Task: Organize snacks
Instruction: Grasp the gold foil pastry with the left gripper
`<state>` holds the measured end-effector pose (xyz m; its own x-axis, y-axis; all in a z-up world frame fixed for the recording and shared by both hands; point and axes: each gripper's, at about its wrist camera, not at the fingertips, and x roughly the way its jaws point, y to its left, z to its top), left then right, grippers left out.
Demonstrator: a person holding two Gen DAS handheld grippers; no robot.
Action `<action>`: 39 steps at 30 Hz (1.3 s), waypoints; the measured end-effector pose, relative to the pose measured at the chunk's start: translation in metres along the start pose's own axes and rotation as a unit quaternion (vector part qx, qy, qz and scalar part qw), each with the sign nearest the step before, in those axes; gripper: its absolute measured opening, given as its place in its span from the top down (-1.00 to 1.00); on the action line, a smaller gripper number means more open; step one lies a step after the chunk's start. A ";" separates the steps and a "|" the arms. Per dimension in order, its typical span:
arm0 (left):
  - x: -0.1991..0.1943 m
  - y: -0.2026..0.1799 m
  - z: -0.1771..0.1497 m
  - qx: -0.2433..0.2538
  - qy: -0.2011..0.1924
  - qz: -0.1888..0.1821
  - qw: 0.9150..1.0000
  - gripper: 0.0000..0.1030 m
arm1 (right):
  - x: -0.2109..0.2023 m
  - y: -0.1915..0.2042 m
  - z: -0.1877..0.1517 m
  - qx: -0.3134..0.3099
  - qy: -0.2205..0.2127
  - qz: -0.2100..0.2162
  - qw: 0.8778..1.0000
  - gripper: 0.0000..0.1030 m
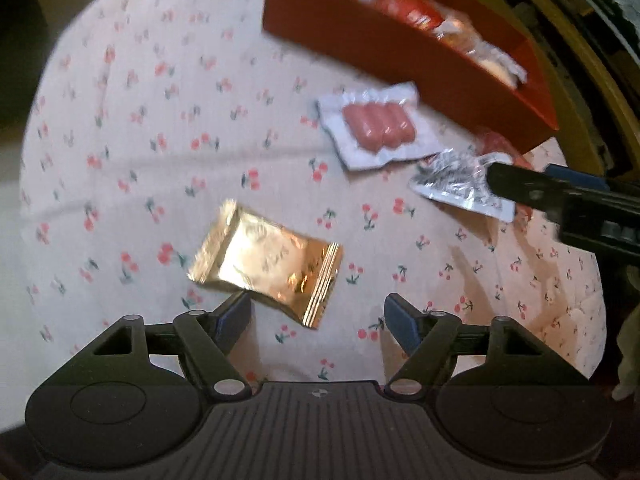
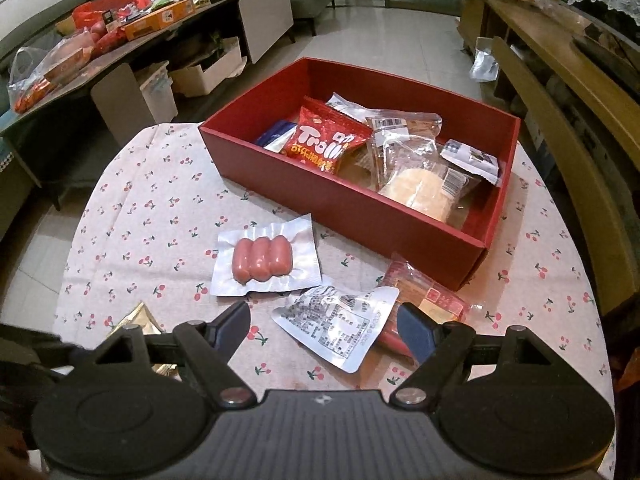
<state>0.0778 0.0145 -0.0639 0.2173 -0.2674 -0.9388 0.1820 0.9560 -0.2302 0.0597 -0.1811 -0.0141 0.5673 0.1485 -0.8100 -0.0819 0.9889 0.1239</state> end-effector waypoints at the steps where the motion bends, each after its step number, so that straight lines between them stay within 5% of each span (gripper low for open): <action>1: -0.001 0.000 -0.001 -0.006 -0.003 -0.002 1.000 -0.58 | -0.001 -0.001 0.000 0.001 -0.001 0.001 1.000 -0.89; 6: -0.002 0.003 -0.004 -0.041 0.000 -0.014 0.999 -0.62 | -0.003 -0.010 0.002 0.015 -0.003 0.003 1.000 -0.89; 12: 0.007 0.001 0.017 -0.062 -0.031 0.020 0.997 -0.65 | -0.005 -0.011 0.002 0.016 -0.001 0.009 1.000 -0.89; 21: 0.017 -0.029 0.010 0.060 -0.056 0.111 0.990 -0.43 | -0.002 -0.031 0.002 0.037 0.001 -0.010 0.999 -0.89; 29: 0.009 -0.026 -0.007 0.093 -0.066 0.104 0.988 0.05 | 0.002 -0.054 0.007 0.072 0.003 -0.029 0.997 -0.89; 39: 0.007 -0.032 -0.005 0.099 -0.058 0.052 0.992 0.10 | 0.024 -0.090 0.000 0.063 0.035 -0.058 0.996 -0.93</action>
<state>0.0689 -0.0175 -0.0642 0.3509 -0.1918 -0.9166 0.3359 0.9395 -0.0680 0.0807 -0.2666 -0.0444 0.5082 0.0374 -0.8604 0.0873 0.9917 0.0947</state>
